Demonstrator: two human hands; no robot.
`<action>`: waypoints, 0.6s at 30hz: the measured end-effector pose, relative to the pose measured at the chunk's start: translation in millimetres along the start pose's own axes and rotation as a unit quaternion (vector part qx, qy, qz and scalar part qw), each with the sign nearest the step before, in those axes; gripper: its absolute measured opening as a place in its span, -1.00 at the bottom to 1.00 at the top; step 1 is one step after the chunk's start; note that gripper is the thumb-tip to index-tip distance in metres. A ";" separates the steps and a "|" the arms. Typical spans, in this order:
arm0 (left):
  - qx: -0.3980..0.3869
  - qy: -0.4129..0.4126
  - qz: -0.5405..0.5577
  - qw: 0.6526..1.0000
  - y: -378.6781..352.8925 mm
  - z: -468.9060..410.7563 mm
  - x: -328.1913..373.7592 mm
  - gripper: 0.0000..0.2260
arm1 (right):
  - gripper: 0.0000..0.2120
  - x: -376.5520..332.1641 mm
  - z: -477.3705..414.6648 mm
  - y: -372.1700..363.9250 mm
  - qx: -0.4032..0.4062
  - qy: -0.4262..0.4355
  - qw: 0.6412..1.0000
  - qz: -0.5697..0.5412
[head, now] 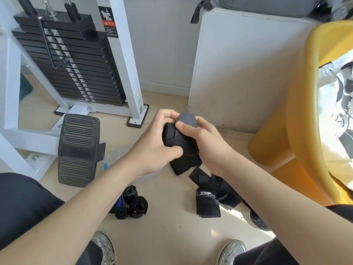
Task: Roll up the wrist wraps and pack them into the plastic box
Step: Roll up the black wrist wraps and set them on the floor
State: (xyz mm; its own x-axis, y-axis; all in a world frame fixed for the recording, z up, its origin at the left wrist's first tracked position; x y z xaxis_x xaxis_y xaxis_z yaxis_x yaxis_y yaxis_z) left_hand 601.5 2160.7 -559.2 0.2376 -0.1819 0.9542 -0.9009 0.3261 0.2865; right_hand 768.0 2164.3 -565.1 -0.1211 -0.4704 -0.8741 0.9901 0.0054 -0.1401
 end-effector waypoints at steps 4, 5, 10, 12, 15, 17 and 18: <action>0.002 -0.017 -0.020 1.000 2.8 6.0 6.4 -0.29 | -0.56 17.2 3.7 -10.9 -0.065 -0.067 0.993 0.076; 0.009 -0.021 -0.023 0.999 5.6 6.6 7.6 -0.28 | -0.48 20.8 6.1 -12.4 -0.090 -0.088 0.988 0.095; 0.000 -0.034 -0.009 0.999 12.8 15.4 13.9 -0.23 | -0.41 25.7 17.8 -13.0 -0.159 -0.101 0.980 0.057; -0.017 -0.026 -0.003 0.999 10.2 22.0 13.1 -0.24 | -0.50 27.4 20.1 -13.3 -0.131 -0.067 0.986 0.077; -0.068 -0.001 -0.073 0.995 5.3 31.8 7.1 -0.21 | -0.52 32.0 22.9 -12.2 -0.063 -0.021 0.993 0.101; -0.093 0.037 -0.081 0.992 4.7 37.1 0.7 -0.17 | -0.43 36.5 26.6 -11.7 -0.004 0.012 0.993 0.119; -0.099 0.051 -0.090 0.990 4.9 39.3 -2.3 -0.21 | -0.42 39.2 29.1 -13.2 0.015 0.040 0.990 0.136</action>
State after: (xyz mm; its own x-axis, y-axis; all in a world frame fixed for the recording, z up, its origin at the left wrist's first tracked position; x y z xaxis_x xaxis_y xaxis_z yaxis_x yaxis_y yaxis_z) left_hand 582.3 2126.3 -563.3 0.4316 -0.1630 0.8872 -0.7545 0.4739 0.4541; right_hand 752.3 2120.1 -584.0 0.1467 -0.3844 -0.9114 0.9883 0.0962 0.1185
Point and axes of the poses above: each hand's wrist, its own z-axis away from the middle knuckle, its own y-axis out of the back of the hand, x = y × z, the point moved 2 cm from there along -z, towards the middle knuckle, and after that the axes turned 8 degrees about -y, right-handed, at the moved point
